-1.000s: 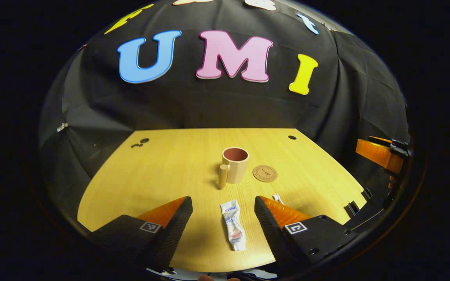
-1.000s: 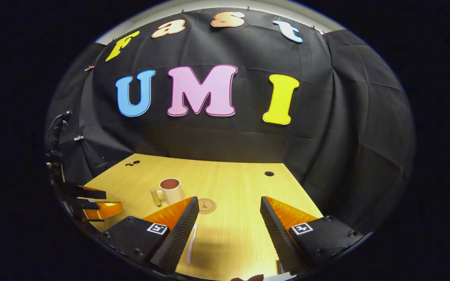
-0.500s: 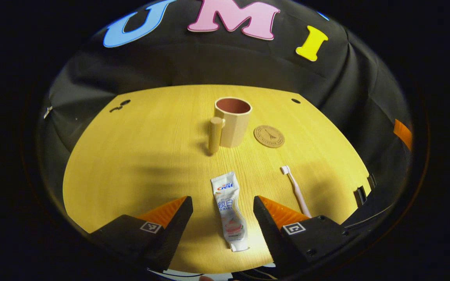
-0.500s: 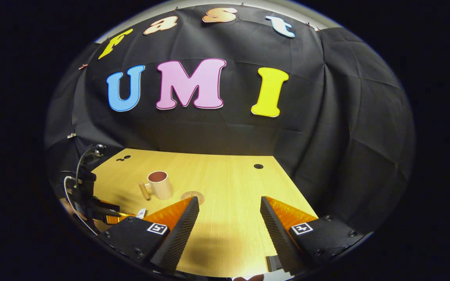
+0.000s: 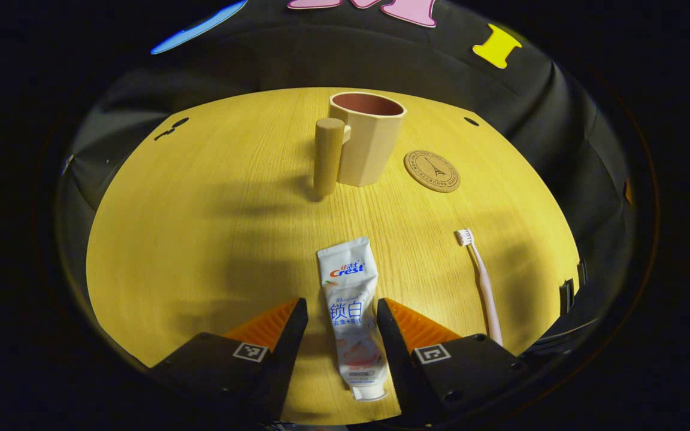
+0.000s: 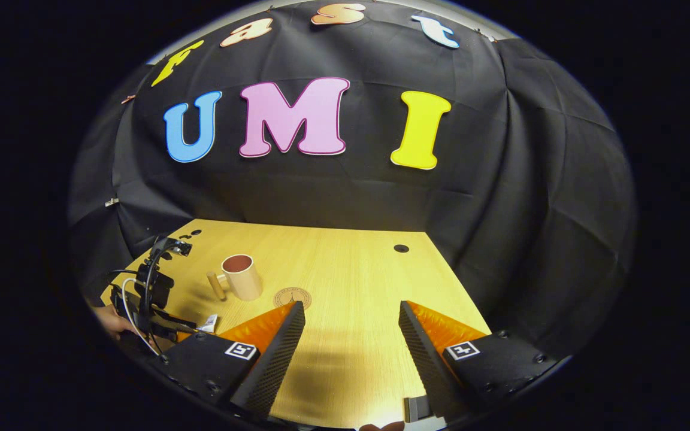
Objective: Put the toothbrush and toothpaste on the desktop into the cup, then pick up the cup and place it on the coaster on the desktop.
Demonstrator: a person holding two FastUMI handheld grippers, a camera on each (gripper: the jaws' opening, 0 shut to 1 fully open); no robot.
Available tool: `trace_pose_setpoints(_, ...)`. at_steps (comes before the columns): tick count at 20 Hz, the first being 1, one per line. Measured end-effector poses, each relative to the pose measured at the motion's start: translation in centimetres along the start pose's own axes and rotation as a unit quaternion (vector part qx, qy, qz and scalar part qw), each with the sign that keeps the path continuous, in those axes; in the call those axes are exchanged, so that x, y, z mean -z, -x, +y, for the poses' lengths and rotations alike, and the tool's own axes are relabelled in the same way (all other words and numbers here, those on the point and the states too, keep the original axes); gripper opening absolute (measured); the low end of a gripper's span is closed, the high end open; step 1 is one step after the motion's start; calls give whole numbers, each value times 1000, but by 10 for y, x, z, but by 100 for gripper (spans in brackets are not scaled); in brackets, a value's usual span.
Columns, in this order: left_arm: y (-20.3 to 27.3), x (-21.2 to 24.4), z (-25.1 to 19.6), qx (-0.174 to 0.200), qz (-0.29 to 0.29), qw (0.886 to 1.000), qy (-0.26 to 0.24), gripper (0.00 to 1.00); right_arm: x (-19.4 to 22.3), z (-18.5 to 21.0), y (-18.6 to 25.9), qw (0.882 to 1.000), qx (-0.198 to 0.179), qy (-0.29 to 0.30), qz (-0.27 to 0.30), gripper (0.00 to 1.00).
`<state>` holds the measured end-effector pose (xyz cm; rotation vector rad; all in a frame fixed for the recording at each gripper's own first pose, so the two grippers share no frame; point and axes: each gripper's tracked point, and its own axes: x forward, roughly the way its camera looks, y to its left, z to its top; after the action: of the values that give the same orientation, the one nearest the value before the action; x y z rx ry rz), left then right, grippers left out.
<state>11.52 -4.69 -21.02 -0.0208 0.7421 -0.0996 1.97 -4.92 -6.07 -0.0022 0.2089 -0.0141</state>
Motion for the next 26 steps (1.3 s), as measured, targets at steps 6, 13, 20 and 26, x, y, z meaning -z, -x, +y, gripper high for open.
trace_pose_setpoints(6, -4, 1, -3, -31, 21, 999, -26, 52, 10, 19, -28, 998, -57, 1, 18, 98)
trace_pose_setpoints(13, -4, 0, -5, -58, 83, 994, 37, 46, 32, 64, -55, 983, -177, 9, 54, 97)
trace_pose_setpoints(20, -8, 3, -9, -67, 132, 988, 38, 45, 43, 82, -85, 966, -245, 13, 82, 99)
trace_pose_setpoints(26, -6, 4, -7, -67, 160, 982, 74, 48, 36, 69, -87, 967, -247, -3, 56, 99)
